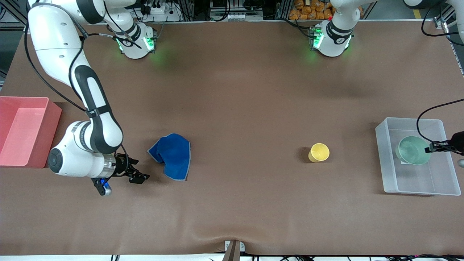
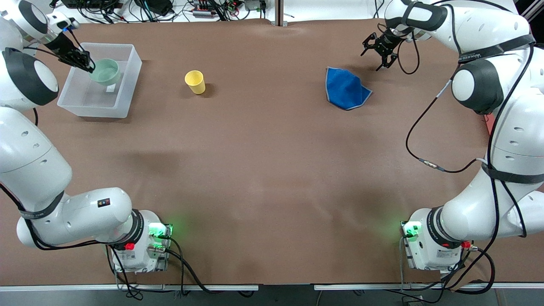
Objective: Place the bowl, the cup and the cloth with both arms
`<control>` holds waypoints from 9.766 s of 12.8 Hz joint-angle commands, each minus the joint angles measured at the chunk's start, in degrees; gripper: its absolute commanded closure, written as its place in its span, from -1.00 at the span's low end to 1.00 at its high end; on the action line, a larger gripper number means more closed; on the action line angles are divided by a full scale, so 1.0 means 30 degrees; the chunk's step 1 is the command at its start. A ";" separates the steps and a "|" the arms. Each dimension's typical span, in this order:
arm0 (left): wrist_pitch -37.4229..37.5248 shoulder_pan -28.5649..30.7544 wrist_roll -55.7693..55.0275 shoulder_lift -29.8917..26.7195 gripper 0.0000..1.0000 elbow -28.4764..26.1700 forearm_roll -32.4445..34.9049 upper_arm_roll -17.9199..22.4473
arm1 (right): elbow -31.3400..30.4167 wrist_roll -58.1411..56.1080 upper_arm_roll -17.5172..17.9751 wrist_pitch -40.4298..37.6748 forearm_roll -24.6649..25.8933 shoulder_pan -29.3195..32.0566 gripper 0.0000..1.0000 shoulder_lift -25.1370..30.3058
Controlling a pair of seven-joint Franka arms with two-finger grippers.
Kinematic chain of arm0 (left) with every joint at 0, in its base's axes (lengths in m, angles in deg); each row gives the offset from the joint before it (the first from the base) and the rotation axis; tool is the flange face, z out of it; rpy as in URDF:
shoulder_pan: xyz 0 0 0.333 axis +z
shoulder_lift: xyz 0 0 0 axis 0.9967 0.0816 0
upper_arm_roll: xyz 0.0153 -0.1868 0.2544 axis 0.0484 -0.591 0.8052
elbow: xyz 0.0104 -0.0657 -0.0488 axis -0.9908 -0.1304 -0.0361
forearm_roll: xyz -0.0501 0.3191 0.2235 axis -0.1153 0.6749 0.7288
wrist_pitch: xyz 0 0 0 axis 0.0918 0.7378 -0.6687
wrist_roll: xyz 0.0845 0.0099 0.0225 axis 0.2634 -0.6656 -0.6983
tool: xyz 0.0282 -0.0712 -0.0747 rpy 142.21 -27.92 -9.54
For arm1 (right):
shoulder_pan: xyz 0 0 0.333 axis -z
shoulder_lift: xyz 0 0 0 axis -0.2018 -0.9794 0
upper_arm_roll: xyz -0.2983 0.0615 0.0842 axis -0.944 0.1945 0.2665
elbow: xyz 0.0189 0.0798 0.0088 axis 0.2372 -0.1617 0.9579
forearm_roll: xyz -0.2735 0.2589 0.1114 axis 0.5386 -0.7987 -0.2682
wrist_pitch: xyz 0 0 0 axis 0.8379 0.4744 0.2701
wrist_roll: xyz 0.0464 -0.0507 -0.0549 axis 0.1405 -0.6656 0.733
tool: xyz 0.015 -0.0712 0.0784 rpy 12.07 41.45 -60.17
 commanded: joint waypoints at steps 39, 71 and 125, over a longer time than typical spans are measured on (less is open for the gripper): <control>-0.0393 -0.7436 -1.4340 -0.1438 -1.00 -0.2636 0.2662 -0.3853 | -0.2219 -0.3808 -0.2129 -0.6340 0.5512 -0.1167 1.00 0.6236; 0.1103 -0.1140 -0.3388 0.1866 1.00 0.5355 0.4076 -0.0895 | -0.0696 -2.3554 -0.2659 -0.3860 1.6155 0.9468 1.00 0.5686; 0.6960 -0.6469 -0.9242 -1.0375 -1.00 0.0408 0.3775 -0.2356 | -0.0697 -1.1013 -0.0433 -1.4934 0.7745 0.3433 -1.00 1.4474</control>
